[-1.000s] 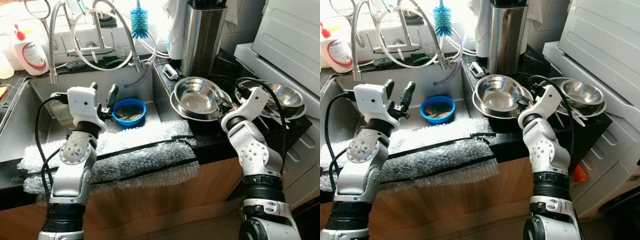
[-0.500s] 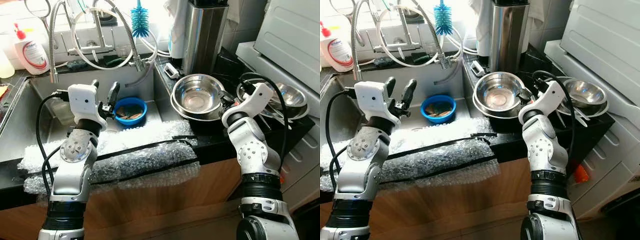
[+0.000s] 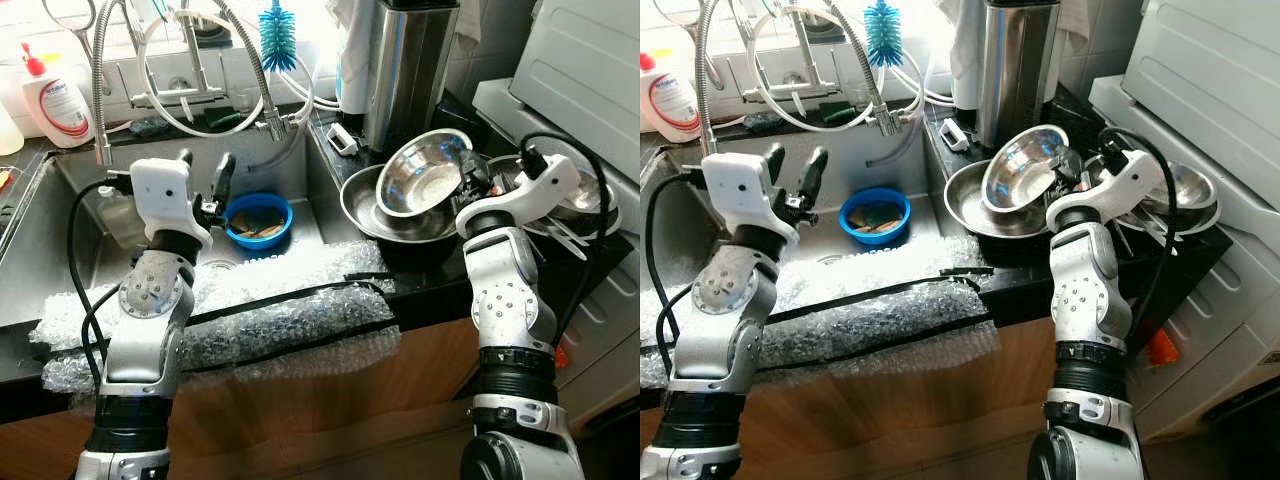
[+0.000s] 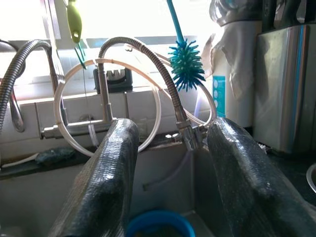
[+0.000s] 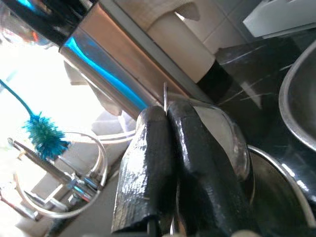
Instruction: Kitchen organization
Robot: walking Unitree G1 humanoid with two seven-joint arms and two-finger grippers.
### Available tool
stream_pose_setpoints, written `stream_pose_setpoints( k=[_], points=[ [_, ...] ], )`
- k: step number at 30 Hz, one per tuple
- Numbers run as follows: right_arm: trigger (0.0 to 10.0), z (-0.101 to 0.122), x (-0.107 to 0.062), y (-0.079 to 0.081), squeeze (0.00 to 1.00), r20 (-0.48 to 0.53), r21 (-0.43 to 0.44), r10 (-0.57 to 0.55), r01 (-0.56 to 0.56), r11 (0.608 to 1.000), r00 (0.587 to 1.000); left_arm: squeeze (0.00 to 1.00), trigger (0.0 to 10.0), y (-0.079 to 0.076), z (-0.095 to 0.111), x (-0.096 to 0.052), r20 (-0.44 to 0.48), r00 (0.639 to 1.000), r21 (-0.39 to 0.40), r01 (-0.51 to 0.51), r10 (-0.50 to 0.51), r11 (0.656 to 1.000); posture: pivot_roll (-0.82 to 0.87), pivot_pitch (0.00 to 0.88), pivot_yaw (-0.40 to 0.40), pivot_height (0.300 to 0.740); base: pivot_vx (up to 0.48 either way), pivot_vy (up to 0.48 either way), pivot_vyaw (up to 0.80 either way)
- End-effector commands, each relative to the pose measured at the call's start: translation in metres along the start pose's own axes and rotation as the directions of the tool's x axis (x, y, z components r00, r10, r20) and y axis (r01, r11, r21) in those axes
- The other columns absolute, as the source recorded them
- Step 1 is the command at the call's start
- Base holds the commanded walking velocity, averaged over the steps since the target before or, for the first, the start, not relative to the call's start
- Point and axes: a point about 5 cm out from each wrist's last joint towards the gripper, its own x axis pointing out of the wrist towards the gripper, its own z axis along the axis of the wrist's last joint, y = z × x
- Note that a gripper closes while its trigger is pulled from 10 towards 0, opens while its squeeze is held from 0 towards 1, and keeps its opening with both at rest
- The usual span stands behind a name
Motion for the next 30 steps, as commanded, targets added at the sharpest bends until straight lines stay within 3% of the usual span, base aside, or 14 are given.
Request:
stream_pose_setpoints(
  k=[1,6,7,8,14,15,16,19,22,24,26,30],
  points=[
    [10.0,0.007,0.0,0.007,0.0,0.044,0.033,0.032,-0.034,0.999,0.999,0.0,10.0,0.003,0.008,0.002,0.041,0.999,0.026,-0.011,0.01,1.0,-0.07,0.0,0.024,0.74,0.0,0.0,0.0],
    [10.0,0.002,-0.001,0.003,0.0,0.05,0.082,0.03,-0.034,0.996,0.998,0.0,10.0,0.003,0.009,0.002,0.045,0.999,0.041,-0.014,0.012,0.999,-0.07,0.0,0.023,0.74,0.0,0.0,0.0],
    [1.6,0.001,-0.001,0.003,0.0,0.053,0.089,0.032,-0.037,0.995,0.998,0.0,10.0,0.003,0.009,0.002,0.045,0.999,0.047,-0.013,0.011,0.999,-0.07,0.0,0.022,0.74,0.0,0.0,0.0],
    [0.0,0.001,-0.002,0.003,0.0,0.057,0.088,0.034,-0.039,0.995,0.998,0.0,10.0,0.003,0.009,0.002,0.046,0.999,0.048,-0.014,0.012,0.999,-0.07,0.0,0.022,0.74,0.0,0.0,0.0],
    [0.0,0.003,-0.002,0.005,0.0,0.081,0.129,0.053,-0.063,0.99,0.995,0.0,10.0,0.004,0.009,0.004,0.053,0.998,0.057,-0.027,0.024,0.998,-0.07,0.0,0.021,0.74,0.0,0.0,0.0],
    [1.9,0.004,-0.002,0.006,0.0,0.088,0.137,0.063,-0.075,0.988,0.994,0.0,10.0,0.004,0.01,0.005,0.056,0.998,0.057,-0.03,0.027,0.998,-0.07,0.0,0.02,0.74,0.0,0.0,0.0],
    [10.0,0.006,-0.002,0.01,0.0,0.105,0.154,0.097,-0.113,0.982,0.99,0.0,10.0,0.004,0.01,0.006,0.059,0.998,0.056,-0.033,0.029,0.998,-0.07,0.0,0.019,0.74,0.0,0.0,0.0],
    [10.0,0.011,-0.006,0.019,0.0,0.159,0.242,0.177,-0.212,0.947,0.971,0.0,10.0,0.008,0.008,0.008,0.038,0.997,-0.056,-0.071,0.073,0.996,-0.07,0.0,0.017,0.74,0.0,0.0,0.0],
    [10.0,0.014,-0.009,0.022,0.0,0.197,0.303,0.217,-0.27,0.914,0.956,0.0,10.0,0.011,0.009,0.01,0.023,0.993,-0.209,-0.112,0.119,0.971,-0.06,0.0,0.016,0.74,0.0,0.0,0.0],
    [10.0,0.016,-0.012,0.025,0.0,0.217,0.338,0.261,-0.324,0.884,0.941,0.0,10.0,0.012,0.007,0.011,0.002,0.991,-0.32,-0.125,0.133,0.939,-0.06,0.0,0.016,0.74,0.0,0.0,0.0],
    [10.0,0.013,-0.019,0.034,0.0,0.219,0.395,0.369,-0.428,0.813,0.903,0.0,10.0,0.009,0.0,0.012,-0.053,0.994,-0.471,-0.109,0.095,0.876,-0.06,0.0,0.016,0.74,0.0,0.0,0.0],
    [10.0,0.007,-0.025,0.037,0.0,0.216,0.442,0.415,-0.468,0.765,0.884,0.0,10.0,-0.002,-0.004,0.011,-0.076,0.997,-0.545,-0.056,0.018,0.836,-0.06,0.0,0.015,0.74,0.0,0.0,0.0]
  ],
)
